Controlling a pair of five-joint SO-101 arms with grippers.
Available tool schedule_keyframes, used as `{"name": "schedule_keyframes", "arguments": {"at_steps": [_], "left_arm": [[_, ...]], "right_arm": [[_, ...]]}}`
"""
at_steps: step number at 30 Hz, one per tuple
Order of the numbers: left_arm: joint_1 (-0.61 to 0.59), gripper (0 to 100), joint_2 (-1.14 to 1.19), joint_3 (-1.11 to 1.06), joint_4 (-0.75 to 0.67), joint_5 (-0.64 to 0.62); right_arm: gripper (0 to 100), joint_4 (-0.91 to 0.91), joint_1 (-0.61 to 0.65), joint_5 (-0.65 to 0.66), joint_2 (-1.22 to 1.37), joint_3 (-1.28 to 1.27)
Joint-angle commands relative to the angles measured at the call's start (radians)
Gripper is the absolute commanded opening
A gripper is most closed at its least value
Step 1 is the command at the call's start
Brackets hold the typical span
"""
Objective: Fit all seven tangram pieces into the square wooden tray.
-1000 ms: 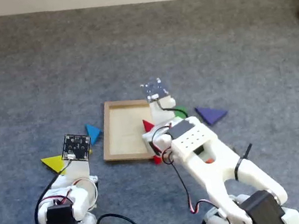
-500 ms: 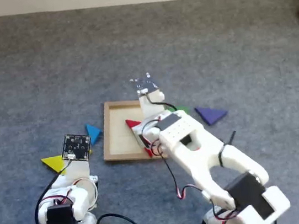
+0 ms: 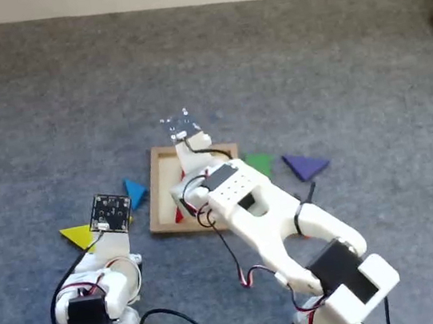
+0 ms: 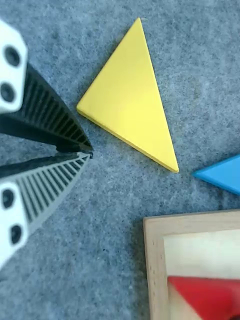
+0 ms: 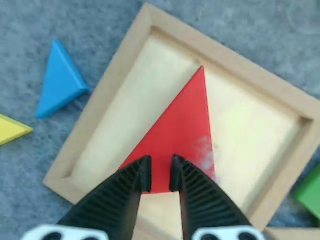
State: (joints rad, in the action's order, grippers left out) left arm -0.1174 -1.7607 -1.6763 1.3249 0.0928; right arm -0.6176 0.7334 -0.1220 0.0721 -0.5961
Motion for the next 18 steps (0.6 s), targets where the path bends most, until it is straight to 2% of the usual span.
{"name": "schedule_keyframes", "arguments": {"at_steps": [1,8,18], "left_arm": [[-0.013,1,-0.035,-0.022,0.011,0.011],[-0.013,1,-0.035,-0.022,0.011,0.011],[-0.013,1,-0.035,-0.022,0.011,0.011]], "right_arm": [[7.8,0.005,0.031,0.003,0.002,0.051],[7.8,0.001,0.042,0.009,-0.061,0.050],[7.8,0.004,-0.056,0.011,-0.260,-0.071]]}}
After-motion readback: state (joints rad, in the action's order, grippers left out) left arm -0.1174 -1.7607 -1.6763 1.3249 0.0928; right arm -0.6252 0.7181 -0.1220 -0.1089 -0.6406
